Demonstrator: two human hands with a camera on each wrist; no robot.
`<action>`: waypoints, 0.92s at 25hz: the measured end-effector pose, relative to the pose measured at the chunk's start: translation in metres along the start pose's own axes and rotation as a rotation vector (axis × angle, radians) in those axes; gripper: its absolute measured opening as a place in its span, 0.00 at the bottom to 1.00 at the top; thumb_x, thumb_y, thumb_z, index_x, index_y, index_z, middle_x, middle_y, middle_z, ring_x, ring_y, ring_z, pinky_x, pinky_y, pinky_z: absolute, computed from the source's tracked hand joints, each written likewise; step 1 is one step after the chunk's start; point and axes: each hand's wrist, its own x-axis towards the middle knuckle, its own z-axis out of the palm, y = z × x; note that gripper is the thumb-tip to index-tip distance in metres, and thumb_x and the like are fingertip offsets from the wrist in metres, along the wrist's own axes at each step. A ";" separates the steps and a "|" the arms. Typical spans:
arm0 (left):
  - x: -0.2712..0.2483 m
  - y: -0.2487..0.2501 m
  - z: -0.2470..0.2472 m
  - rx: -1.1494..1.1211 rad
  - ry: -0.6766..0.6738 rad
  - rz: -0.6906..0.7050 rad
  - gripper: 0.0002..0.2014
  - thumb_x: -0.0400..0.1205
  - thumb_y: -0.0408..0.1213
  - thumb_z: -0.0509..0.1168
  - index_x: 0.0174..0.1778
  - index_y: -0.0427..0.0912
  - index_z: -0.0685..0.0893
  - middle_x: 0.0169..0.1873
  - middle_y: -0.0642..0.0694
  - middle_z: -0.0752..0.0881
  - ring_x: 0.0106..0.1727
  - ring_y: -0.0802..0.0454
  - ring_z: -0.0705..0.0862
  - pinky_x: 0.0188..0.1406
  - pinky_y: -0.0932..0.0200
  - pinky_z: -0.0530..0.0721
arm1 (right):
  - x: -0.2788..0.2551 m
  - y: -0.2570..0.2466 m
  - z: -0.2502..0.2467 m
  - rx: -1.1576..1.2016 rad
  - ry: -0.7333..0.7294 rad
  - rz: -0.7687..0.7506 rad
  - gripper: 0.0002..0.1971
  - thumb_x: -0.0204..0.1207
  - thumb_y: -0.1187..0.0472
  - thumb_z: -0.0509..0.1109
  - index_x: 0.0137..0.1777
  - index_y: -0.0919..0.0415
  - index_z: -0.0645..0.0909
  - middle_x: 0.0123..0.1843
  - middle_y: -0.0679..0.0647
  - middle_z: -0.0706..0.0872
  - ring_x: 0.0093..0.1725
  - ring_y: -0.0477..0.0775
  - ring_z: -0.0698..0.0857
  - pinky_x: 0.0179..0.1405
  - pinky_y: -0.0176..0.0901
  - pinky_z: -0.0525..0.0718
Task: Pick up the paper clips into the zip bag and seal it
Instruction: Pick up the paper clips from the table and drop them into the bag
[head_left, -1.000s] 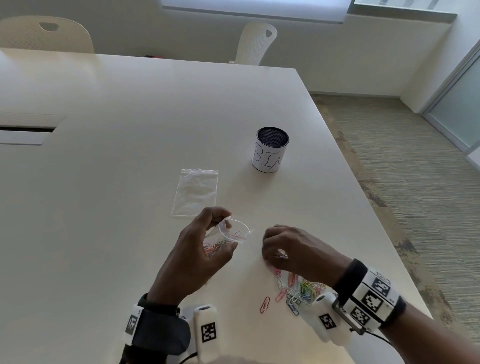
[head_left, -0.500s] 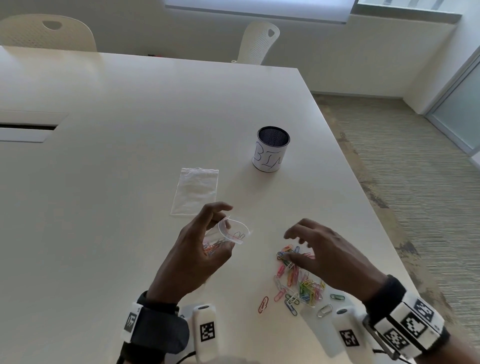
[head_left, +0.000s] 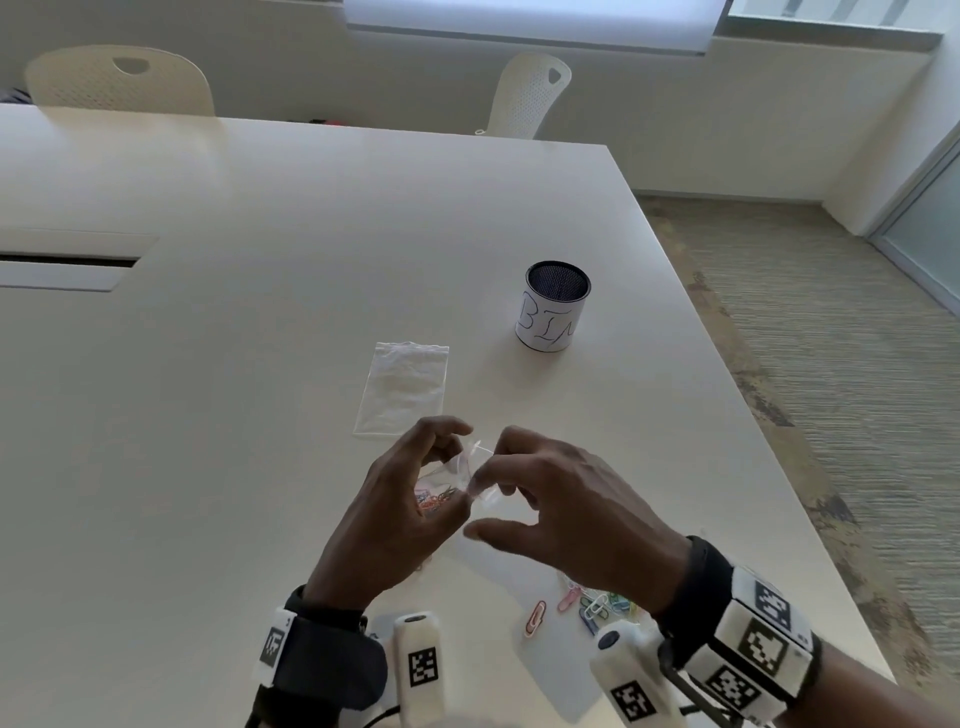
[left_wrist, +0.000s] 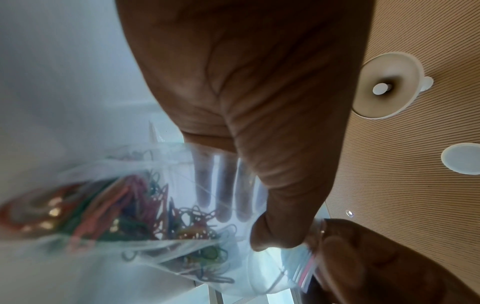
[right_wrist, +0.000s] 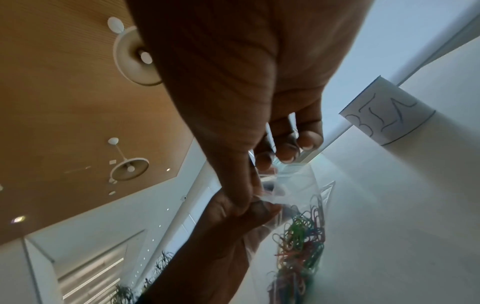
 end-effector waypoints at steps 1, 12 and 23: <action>0.000 0.001 0.000 -0.002 0.003 0.000 0.29 0.79 0.35 0.78 0.73 0.58 0.77 0.56 0.57 0.87 0.61 0.56 0.88 0.56 0.66 0.87 | 0.002 -0.001 0.001 -0.007 0.030 -0.004 0.09 0.80 0.45 0.77 0.57 0.44 0.89 0.50 0.40 0.82 0.35 0.37 0.75 0.37 0.32 0.75; -0.008 0.017 0.009 -0.051 0.089 -0.125 0.37 0.75 0.41 0.77 0.79 0.56 0.69 0.53 0.65 0.88 0.45 0.62 0.91 0.40 0.74 0.83 | 0.016 -0.023 0.004 0.343 0.071 -0.117 0.03 0.84 0.61 0.74 0.52 0.57 0.90 0.49 0.49 0.92 0.44 0.48 0.90 0.46 0.53 0.88; -0.005 0.006 0.026 -0.083 0.132 -0.157 0.31 0.74 0.24 0.78 0.66 0.55 0.77 0.52 0.57 0.89 0.51 0.53 0.90 0.55 0.61 0.87 | -0.029 0.062 -0.034 0.022 0.115 0.315 0.13 0.86 0.45 0.69 0.65 0.48 0.85 0.58 0.40 0.88 0.48 0.39 0.88 0.50 0.42 0.89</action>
